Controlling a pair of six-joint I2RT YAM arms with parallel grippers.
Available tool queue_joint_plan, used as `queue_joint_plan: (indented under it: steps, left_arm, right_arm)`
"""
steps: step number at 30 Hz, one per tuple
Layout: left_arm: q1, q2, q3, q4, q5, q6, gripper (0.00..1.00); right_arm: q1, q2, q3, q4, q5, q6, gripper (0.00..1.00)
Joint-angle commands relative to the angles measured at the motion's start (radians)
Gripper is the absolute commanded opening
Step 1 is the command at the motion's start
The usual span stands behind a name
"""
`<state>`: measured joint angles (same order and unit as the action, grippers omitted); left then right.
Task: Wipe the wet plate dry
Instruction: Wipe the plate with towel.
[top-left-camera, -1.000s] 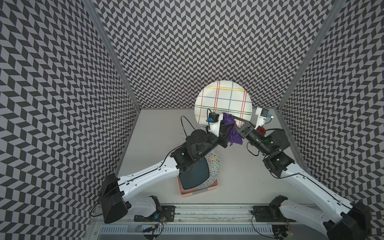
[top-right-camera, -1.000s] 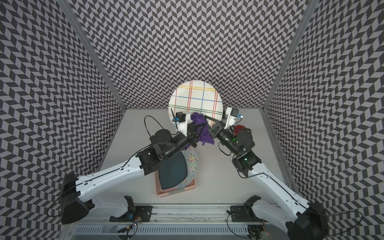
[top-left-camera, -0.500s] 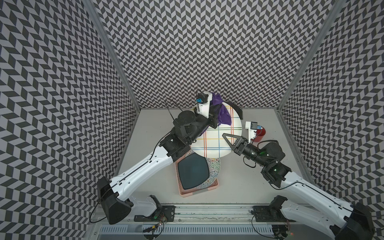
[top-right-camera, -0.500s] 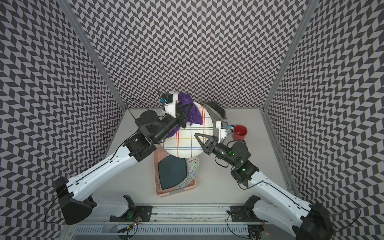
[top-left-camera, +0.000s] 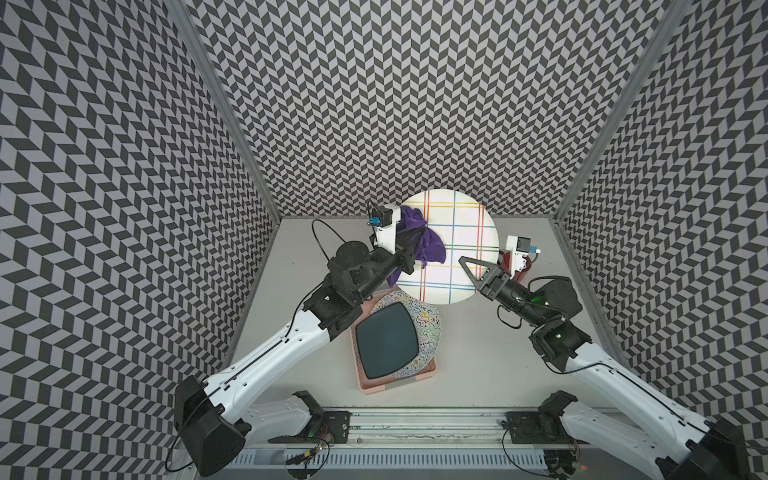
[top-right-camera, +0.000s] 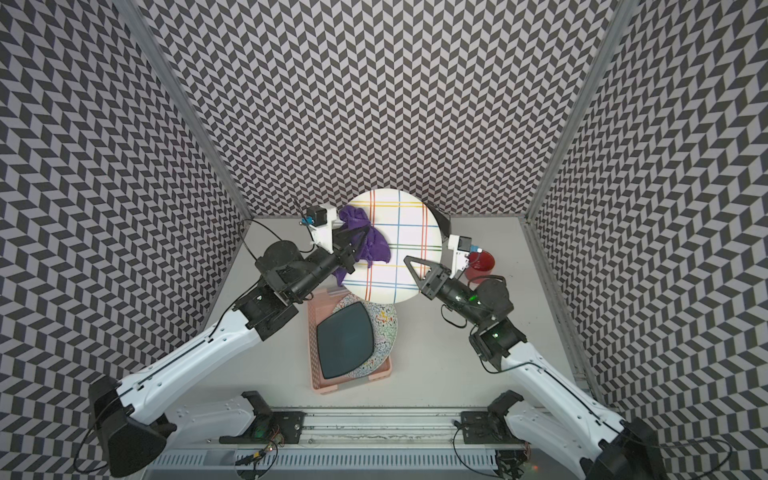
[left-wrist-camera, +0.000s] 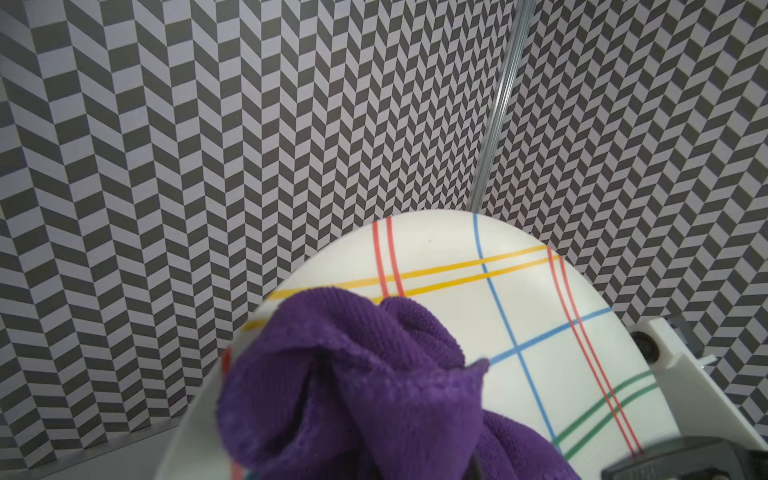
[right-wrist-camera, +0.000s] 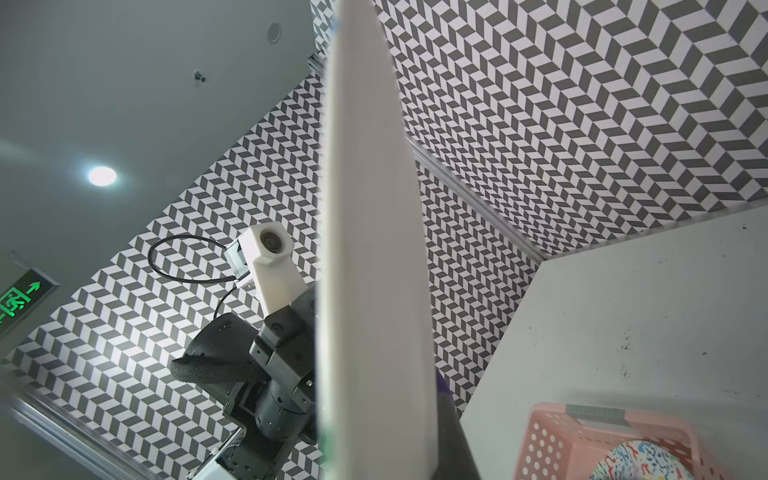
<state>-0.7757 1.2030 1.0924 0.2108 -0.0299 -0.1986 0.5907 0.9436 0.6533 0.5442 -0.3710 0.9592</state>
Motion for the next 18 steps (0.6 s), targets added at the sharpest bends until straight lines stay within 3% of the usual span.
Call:
queue_joint_plan:
  steps: [1,4,8,12,18]
  left_arm:
    - [-0.074,0.078,-0.076,-0.058,-0.036,-0.024,0.00]
    - [-0.022,0.012,-0.172,0.045,0.019,-0.150,0.00]
    - [0.192,-0.126,-0.320,0.266,0.296,-0.437,0.00]
    - [0.360,-0.200,-0.417,0.554,0.504,-0.764,0.00]
    - [0.375,-0.114,-0.413,0.998,0.650,-1.116,0.00]
  right_arm:
    - [0.048,-0.007,0.104,0.341,-0.103,-0.027,0.00]
    - [-0.059,-0.013,0.134,0.341,-0.105,0.061,0.00]
    - [-0.206,-0.042,0.101,0.446,-0.177,0.221,0.00]
    - [-0.223,-0.061,0.024,0.575,-0.208,0.314,0.00]
    - [-0.186,0.037,-0.024,0.773,-0.303,0.416,0.00]
